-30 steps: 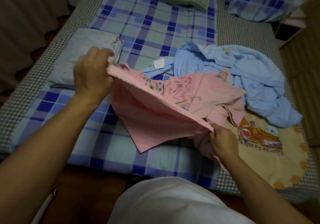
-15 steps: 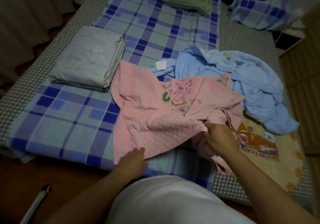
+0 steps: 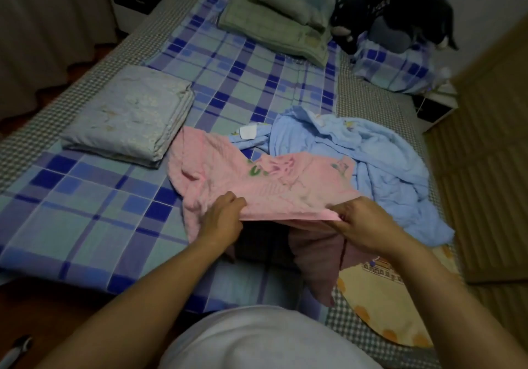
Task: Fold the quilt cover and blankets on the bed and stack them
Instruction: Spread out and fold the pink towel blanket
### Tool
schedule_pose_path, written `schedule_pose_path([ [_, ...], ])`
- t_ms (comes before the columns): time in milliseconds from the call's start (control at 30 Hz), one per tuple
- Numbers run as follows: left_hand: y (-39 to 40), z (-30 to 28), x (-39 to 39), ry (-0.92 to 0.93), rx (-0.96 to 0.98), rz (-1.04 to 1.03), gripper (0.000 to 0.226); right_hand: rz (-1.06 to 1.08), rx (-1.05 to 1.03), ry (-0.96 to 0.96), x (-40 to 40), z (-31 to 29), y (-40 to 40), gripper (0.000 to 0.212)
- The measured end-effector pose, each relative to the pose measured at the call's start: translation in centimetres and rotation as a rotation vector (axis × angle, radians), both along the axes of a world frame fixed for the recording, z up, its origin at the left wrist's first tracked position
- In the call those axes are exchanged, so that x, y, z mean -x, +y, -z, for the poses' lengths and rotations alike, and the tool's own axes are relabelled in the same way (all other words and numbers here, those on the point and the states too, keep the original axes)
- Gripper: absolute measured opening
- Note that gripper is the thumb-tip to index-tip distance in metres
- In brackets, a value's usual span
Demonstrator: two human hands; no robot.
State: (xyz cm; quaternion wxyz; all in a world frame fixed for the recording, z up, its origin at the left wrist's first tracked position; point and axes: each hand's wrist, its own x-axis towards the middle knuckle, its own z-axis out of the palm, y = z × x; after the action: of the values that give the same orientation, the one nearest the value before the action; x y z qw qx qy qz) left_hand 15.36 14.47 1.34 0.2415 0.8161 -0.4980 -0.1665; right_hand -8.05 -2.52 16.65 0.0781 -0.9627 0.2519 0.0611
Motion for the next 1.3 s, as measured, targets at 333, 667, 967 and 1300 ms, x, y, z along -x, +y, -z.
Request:
schedule_pose_path([
  [333,6.8,-11.4,-3.8,0.489,-0.091,0.254,0.055,0.695,0.077,-0.142,1.7,-1.4,-3.4,0.059],
  [667,8.6,-1.1,-8.4,0.009,-0.306,-0.452,0.024,0.673,0.052,-0.127,-1.4,0.8,-2.3,0.039],
  [967,11.3,-4.2,-14.8,-0.264,-0.406,-0.230,0.003,0.982,0.130,-0.252,-0.9,1.6,-3.2,0.042],
  [1300,16.8,7.9,-8.1,0.715,-0.665,-0.359,0.019,0.320,0.127,0.420,2.4,8.9,1.6,0.054],
])
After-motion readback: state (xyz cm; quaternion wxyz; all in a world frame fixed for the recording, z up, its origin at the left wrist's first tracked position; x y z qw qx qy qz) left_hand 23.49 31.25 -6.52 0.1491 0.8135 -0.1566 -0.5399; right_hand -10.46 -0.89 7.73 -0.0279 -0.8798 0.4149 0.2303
